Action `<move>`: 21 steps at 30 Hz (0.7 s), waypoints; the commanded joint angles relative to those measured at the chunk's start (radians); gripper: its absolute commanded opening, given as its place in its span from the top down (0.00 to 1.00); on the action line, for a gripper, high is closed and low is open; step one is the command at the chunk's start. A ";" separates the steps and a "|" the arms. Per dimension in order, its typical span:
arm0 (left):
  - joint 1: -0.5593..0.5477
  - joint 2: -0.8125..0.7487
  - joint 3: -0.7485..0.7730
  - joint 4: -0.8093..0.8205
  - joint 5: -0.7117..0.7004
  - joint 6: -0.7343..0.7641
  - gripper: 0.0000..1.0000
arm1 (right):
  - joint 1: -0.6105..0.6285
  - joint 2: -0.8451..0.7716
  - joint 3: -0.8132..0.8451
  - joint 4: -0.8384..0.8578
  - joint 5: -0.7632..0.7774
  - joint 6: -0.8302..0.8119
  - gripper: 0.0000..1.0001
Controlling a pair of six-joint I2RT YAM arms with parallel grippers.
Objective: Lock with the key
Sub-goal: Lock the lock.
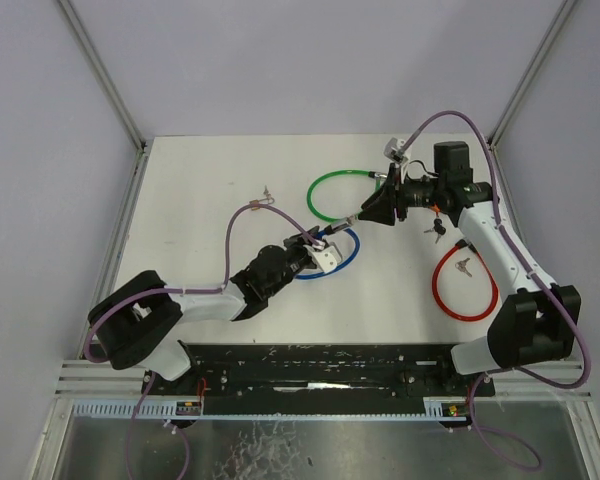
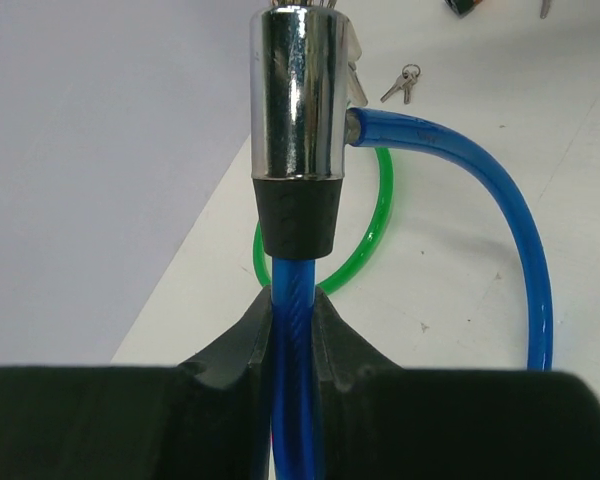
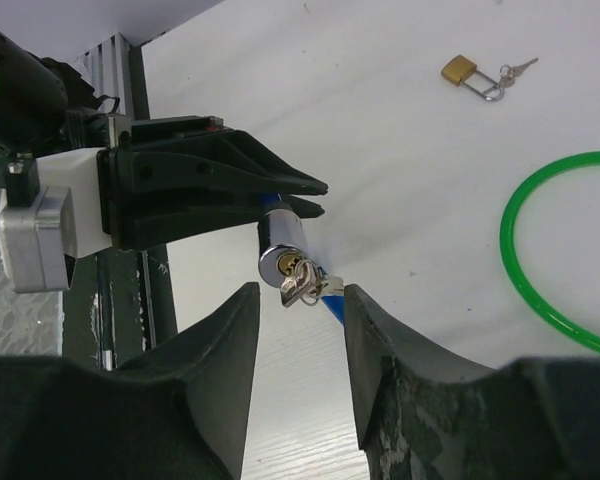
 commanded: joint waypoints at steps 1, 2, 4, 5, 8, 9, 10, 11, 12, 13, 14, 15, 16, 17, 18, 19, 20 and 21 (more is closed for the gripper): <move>-0.012 -0.010 -0.006 -0.042 0.004 0.015 1.00 | 0.037 0.032 0.071 -0.060 0.058 0.025 0.56; -0.012 -0.011 -0.004 -0.041 0.006 0.015 1.00 | 0.042 0.037 0.078 -0.072 0.064 0.017 0.56; -0.014 -0.009 -0.004 -0.042 0.005 0.014 1.00 | 0.049 0.042 0.085 -0.091 0.070 -0.001 0.57; -0.014 -0.009 -0.003 -0.042 0.005 0.014 1.00 | 0.053 0.041 0.084 -0.096 0.072 -0.006 0.58; -0.014 -0.009 -0.003 -0.042 0.005 0.017 1.00 | 0.068 0.039 0.080 -0.108 0.088 -0.024 0.59; -0.014 -0.009 -0.002 -0.042 0.005 0.017 1.00 | 0.073 0.039 0.078 -0.111 0.093 -0.029 0.59; -0.014 -0.010 -0.002 -0.042 0.004 0.017 1.00 | 0.077 0.039 0.079 -0.113 0.097 -0.032 0.61; -0.016 -0.011 -0.003 -0.042 0.005 0.017 1.00 | 0.081 0.039 0.080 -0.115 0.100 -0.037 0.62; -0.016 -0.011 -0.003 -0.042 0.005 0.016 1.00 | 0.084 0.040 0.082 -0.120 0.103 -0.042 0.64; -0.016 -0.012 -0.003 -0.043 0.006 0.017 1.00 | 0.089 0.041 0.084 -0.123 0.110 -0.047 0.65; -0.016 -0.012 -0.003 -0.043 0.004 0.016 1.00 | 0.091 0.041 0.087 -0.127 0.116 -0.052 0.67; -0.018 -0.012 -0.003 -0.044 0.004 0.016 1.00 | 0.094 0.041 0.088 -0.128 0.122 -0.054 0.69; -0.018 -0.013 -0.002 -0.045 0.004 0.016 1.00 | 0.095 0.039 0.087 -0.128 0.127 -0.056 0.70; -0.017 -0.014 -0.002 -0.044 0.004 0.017 1.00 | 0.096 0.038 0.089 -0.128 0.131 -0.061 0.73; -0.018 -0.014 -0.003 -0.044 0.005 0.015 1.00 | 0.096 0.036 0.089 -0.127 0.136 -0.065 0.75; -0.017 -0.012 -0.002 -0.045 0.005 0.016 1.00 | 0.099 0.036 0.090 -0.130 0.143 -0.071 0.78; -0.018 -0.013 -0.001 -0.045 0.004 0.014 1.00 | 0.098 0.035 0.090 -0.135 0.146 -0.082 0.82; -0.018 -0.012 -0.002 -0.044 0.005 0.015 1.00 | 0.098 0.034 0.093 -0.142 0.152 -0.094 0.86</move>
